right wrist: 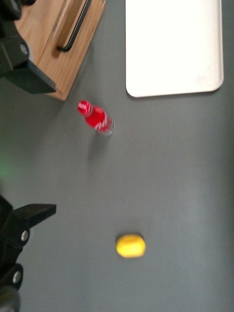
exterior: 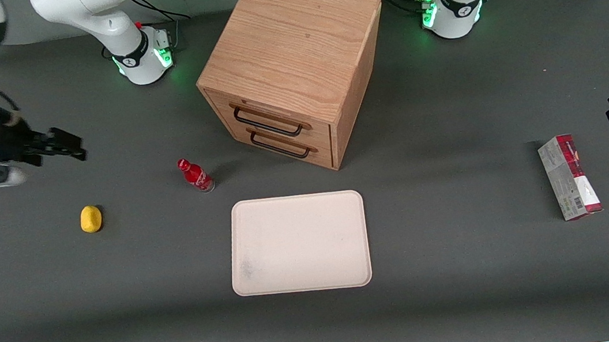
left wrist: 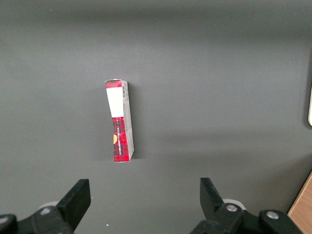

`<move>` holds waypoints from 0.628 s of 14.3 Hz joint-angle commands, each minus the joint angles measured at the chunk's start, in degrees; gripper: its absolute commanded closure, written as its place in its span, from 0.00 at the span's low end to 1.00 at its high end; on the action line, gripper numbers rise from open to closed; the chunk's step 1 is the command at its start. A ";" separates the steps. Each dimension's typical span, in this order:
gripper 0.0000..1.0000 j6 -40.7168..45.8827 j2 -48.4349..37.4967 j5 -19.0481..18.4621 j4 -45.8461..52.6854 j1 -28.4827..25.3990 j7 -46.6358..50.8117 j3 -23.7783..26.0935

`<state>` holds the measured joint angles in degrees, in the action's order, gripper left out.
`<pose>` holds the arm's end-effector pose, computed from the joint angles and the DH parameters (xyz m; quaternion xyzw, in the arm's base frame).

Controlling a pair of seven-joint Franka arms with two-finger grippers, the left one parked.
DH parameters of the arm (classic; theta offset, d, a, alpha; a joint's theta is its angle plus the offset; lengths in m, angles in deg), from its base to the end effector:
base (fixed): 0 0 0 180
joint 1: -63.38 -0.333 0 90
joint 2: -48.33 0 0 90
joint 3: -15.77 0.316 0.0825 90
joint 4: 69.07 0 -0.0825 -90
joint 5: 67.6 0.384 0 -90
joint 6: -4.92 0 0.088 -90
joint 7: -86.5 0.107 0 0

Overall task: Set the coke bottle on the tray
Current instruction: 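Move the right gripper over the red Coca-Cola bottle lying on the table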

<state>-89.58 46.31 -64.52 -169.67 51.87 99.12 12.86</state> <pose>0.5367 0.0862 0.5631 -0.9983 0.0381 0.0401 0.0206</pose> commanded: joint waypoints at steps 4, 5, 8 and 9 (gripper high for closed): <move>0.00 -22.63 -2.29 1.31 -22.25 -0.09 7.67 8.18; 0.00 -25.53 -2.11 1.31 -24.71 -0.09 8.47 9.14; 0.00 -33.62 -0.89 1.23 -30.25 -0.09 8.56 10.20; 0.00 -35.99 -0.10 1.23 -31.57 -0.09 8.56 10.38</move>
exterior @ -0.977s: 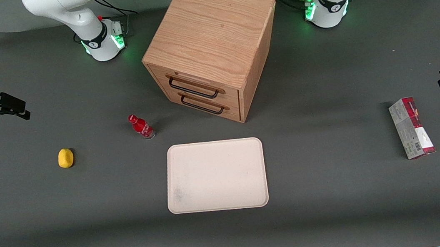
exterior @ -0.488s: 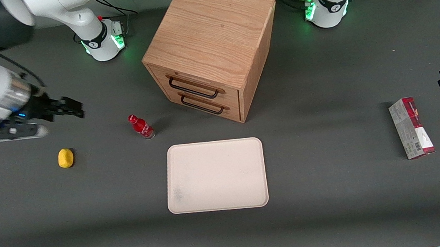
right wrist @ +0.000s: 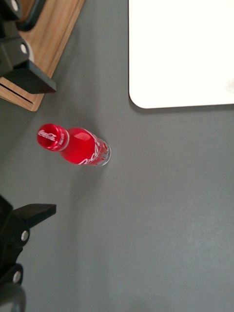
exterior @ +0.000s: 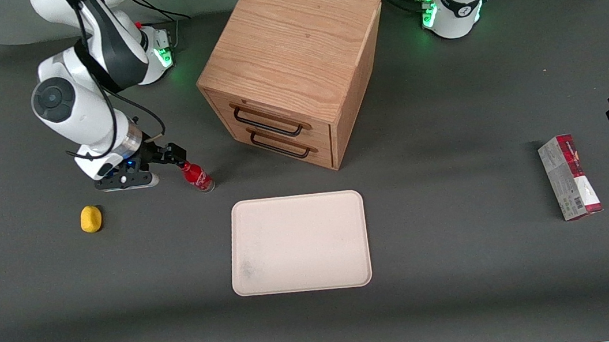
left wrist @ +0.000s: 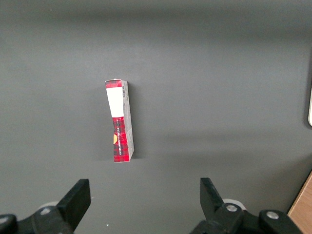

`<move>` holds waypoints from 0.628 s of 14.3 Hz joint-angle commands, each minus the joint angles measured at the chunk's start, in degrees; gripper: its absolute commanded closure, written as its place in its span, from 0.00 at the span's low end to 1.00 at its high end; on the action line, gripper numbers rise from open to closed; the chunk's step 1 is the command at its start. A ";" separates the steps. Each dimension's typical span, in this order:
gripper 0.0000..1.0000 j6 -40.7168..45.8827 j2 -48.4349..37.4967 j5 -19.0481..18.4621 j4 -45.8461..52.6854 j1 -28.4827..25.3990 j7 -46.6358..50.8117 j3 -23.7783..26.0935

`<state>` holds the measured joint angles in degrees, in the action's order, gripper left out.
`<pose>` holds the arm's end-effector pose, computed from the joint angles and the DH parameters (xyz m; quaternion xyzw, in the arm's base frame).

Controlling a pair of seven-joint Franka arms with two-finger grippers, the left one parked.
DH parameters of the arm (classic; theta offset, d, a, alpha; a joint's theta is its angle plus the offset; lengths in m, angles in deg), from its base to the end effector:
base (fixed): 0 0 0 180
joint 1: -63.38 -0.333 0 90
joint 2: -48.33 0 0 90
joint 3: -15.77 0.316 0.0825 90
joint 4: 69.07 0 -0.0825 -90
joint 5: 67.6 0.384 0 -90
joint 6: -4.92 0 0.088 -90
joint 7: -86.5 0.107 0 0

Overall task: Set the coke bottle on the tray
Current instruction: 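Move the right gripper over the red Coca-Cola bottle lying on the table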

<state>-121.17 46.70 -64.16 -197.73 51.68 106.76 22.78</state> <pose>0.4880 0.1676 0.3773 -0.9992 0.0314 0.0153 0.0183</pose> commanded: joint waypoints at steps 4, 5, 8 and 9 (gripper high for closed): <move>0.00 -8.38 2.24 0.95 -5.28 -0.08 1.01 1.78; 0.00 -8.64 2.51 0.95 -5.54 -0.26 1.01 1.79; 0.00 -11.97 3.65 0.95 -6.33 -0.35 1.01 1.79; 0.03 -12.77 4.52 0.86 -6.34 -0.43 0.92 1.79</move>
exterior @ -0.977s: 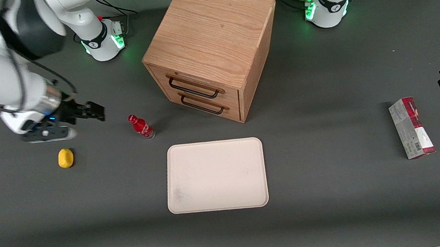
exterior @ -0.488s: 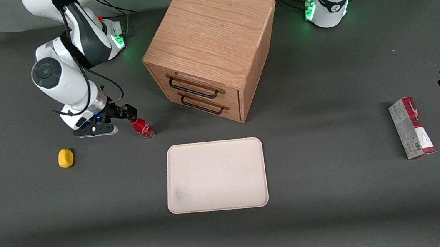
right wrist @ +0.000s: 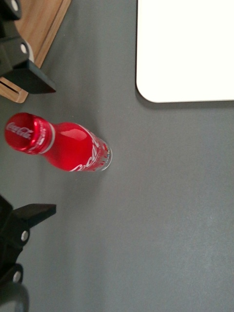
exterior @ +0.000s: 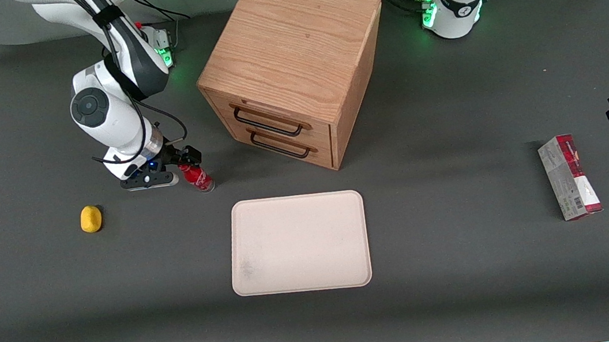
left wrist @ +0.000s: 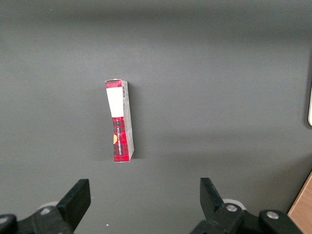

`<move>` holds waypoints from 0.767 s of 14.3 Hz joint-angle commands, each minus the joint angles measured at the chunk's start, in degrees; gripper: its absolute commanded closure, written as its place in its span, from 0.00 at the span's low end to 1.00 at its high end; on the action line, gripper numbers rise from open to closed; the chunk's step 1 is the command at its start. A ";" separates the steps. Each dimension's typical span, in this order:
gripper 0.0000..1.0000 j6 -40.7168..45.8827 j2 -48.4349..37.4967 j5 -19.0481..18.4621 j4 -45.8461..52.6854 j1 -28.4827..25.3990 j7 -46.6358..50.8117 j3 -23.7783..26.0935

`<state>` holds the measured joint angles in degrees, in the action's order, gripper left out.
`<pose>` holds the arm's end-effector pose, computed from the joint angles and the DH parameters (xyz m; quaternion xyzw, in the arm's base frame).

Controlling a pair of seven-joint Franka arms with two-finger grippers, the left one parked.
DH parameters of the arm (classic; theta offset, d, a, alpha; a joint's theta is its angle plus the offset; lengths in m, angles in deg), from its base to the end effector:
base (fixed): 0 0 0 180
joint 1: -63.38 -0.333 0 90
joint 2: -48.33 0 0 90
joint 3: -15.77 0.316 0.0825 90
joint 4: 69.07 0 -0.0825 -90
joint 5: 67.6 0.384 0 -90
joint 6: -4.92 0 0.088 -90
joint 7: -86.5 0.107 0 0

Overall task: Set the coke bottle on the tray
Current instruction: 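Move the right gripper over the red Coca-Cola bottle lying on the table, then lower the open right gripper and close it around the bottle's body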

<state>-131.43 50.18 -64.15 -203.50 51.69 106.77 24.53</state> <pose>0.4737 0.1773 0.3190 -0.9995 0.0202 0.0074 0.0221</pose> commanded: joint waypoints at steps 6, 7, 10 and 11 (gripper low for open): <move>0.43 -3.48 2.36 0.86 -0.56 -0.44 0.91 0.99; 0.47 -3.39 2.36 0.86 -0.56 -0.44 0.91 1.17; 0.73 -3.13 2.36 0.86 -0.56 -0.44 0.91 1.87; 0.82 -3.13 2.36 0.86 -0.56 -0.35 0.65 1.87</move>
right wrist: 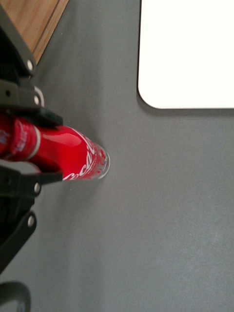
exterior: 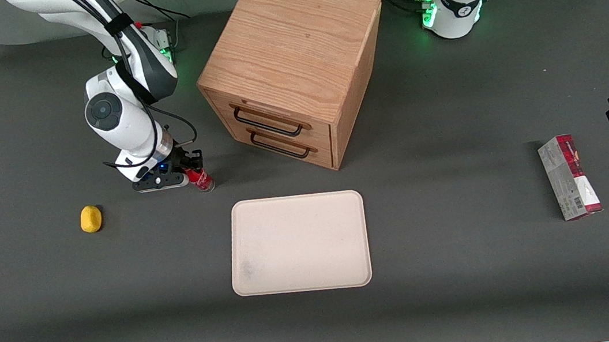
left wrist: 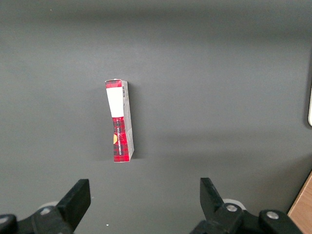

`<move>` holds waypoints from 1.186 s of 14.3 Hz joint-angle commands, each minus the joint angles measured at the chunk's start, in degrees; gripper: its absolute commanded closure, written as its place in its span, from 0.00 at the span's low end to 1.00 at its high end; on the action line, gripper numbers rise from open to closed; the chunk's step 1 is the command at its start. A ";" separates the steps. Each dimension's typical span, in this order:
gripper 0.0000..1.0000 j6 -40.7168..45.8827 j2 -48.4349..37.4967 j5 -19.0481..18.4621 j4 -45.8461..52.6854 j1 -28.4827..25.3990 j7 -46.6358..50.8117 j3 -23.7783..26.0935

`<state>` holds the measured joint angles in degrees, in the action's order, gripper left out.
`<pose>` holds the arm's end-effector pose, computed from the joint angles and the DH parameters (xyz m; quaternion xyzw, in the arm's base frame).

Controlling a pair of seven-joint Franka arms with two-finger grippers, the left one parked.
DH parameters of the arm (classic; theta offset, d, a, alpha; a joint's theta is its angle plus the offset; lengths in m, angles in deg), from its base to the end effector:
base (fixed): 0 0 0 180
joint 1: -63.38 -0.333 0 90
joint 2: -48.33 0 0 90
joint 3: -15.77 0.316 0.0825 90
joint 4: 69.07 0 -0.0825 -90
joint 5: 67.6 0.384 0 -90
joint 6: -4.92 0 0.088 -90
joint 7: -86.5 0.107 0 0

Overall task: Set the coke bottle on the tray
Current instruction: 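Lower the open right gripper and close it around the bottle's body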

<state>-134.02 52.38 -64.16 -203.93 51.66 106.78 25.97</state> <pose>0.4704 0.1898 0.3008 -0.9996 0.0085 0.0087 0.0245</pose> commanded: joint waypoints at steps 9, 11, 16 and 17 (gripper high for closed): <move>1.00 21.47 1.74 0.16 22.48 0.21 -0.77 -0.18; 1.00 30.88 4.46 -0.02 33.91 0.38 -0.77 -0.18; 1.00 53.21 20.43 -5.38 70.54 0.56 -0.68 0.43; 1.00 54.82 24.21 -5.38 77.06 0.56 -0.77 0.52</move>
<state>-86.57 63.90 -68.17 -147.17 52.38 106.56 25.83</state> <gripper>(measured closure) 0.595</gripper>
